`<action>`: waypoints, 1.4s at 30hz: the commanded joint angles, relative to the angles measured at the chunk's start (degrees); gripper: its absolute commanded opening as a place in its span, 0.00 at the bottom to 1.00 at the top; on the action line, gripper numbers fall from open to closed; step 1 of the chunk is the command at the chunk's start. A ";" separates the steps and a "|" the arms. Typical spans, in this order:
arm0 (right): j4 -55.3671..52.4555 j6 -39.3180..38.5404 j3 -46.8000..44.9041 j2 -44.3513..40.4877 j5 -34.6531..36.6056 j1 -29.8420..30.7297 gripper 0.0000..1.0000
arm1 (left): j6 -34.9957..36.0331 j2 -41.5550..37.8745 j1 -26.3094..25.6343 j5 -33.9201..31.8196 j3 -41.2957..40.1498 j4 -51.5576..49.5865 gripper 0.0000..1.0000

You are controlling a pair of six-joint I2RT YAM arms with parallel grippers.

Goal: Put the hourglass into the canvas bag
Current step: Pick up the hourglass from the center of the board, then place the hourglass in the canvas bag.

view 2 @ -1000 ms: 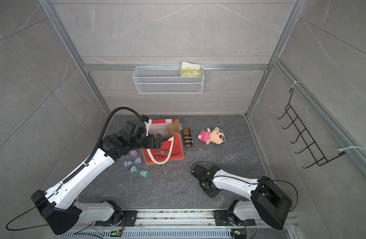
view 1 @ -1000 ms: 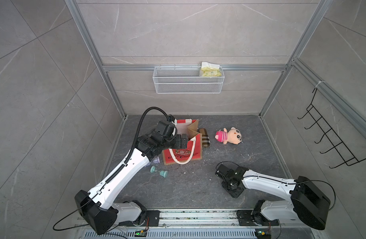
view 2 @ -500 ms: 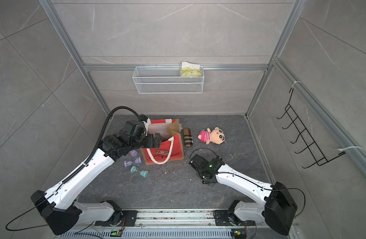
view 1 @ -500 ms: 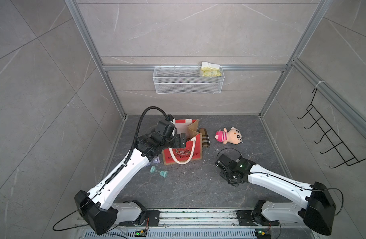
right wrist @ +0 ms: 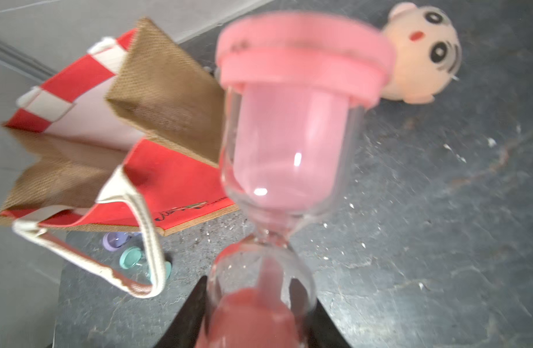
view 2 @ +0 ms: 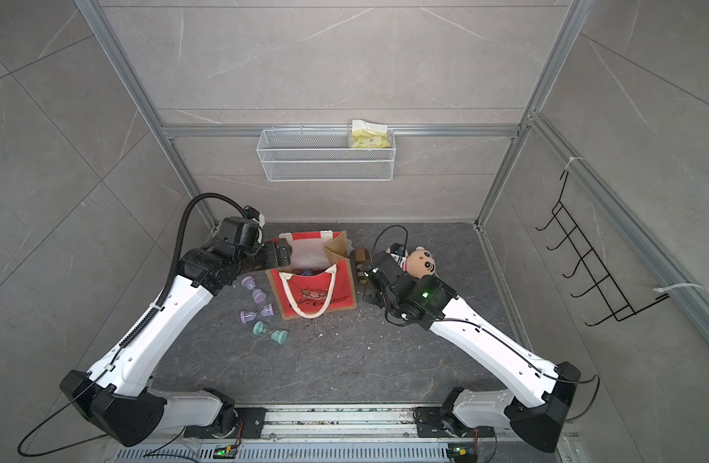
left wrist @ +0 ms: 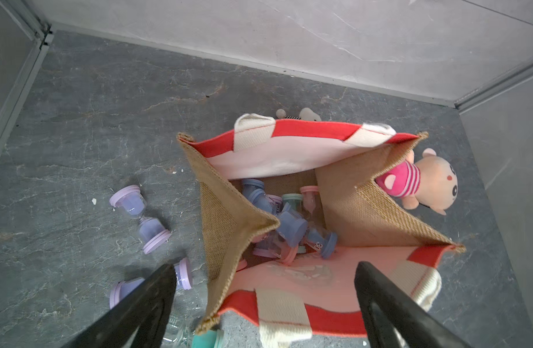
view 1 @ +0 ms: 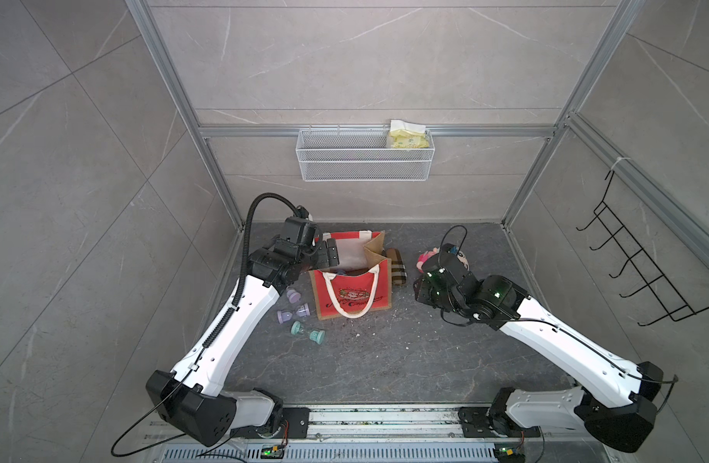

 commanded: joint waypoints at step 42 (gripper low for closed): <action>-22.88 -17.97 64.78 60.27 -13.29 0.63 0.00 | -5.88 8.44 8.23 12.17 -4.29 17.88 0.00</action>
